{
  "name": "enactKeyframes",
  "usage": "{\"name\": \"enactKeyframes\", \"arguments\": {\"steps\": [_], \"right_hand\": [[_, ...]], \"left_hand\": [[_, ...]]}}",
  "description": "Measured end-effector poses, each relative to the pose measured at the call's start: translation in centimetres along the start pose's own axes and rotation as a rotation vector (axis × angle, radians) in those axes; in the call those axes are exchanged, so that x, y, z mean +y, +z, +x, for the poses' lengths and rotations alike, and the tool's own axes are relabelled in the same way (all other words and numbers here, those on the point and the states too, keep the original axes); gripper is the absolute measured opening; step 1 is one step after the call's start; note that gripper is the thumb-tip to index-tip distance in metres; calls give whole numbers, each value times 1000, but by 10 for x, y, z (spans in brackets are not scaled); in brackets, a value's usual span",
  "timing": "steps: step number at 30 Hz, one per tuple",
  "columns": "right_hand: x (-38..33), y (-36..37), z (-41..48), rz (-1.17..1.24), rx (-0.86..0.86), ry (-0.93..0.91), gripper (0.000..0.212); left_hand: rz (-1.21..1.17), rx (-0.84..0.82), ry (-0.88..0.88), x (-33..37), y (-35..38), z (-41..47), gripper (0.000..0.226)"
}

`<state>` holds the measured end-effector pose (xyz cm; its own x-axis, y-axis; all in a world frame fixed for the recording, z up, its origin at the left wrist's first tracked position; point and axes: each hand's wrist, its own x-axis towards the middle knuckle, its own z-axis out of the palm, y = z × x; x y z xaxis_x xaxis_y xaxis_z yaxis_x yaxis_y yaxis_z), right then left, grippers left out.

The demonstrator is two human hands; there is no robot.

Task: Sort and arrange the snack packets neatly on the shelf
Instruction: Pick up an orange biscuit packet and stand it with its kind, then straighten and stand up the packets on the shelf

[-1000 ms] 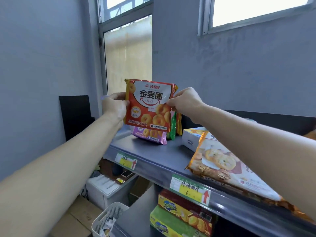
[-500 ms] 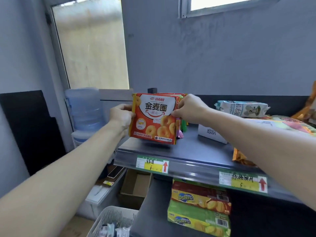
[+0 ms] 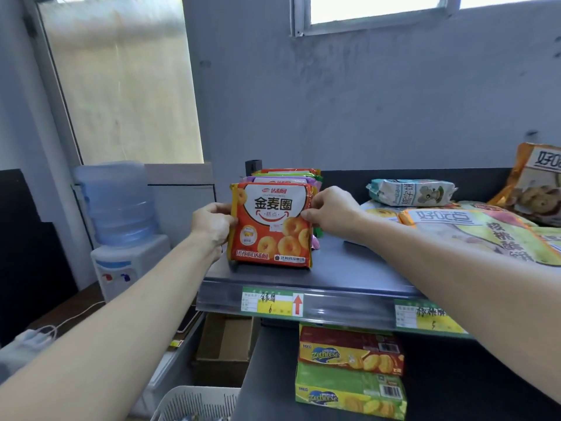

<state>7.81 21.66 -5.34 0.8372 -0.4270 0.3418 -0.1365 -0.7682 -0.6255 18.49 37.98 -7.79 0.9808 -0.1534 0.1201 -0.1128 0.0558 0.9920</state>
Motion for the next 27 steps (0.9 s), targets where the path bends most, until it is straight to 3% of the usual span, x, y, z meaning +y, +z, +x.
{"name": "enactKeyframes", "arguments": {"steps": [6, 11, 15, 20, 23, 27], "right_hand": [[5, 1, -1, 11, -47, 22, 10], [5, 3, -6, -28, -43, 13, 14], [7, -4, -11, -46, -24, -19, 20], [18, -26, -19, -94, 22, -64, 23], [29, -48, -25, -77, 74, -58, 20], [52, -86, -26, 54, 180, 14, 14]], "left_hand": [[23, -5, 13, -1, 0, -1, 15], [76, 32, 28, 1, 2, -1, 21], [297, 155, 158, 1, 8, 1, 40], [405, 295, 427, 19, 28, -9, 32], [307, 182, 634, 33, 54, -30, 20], [276, 1, 757, 45, 96, -62, 17]]}}
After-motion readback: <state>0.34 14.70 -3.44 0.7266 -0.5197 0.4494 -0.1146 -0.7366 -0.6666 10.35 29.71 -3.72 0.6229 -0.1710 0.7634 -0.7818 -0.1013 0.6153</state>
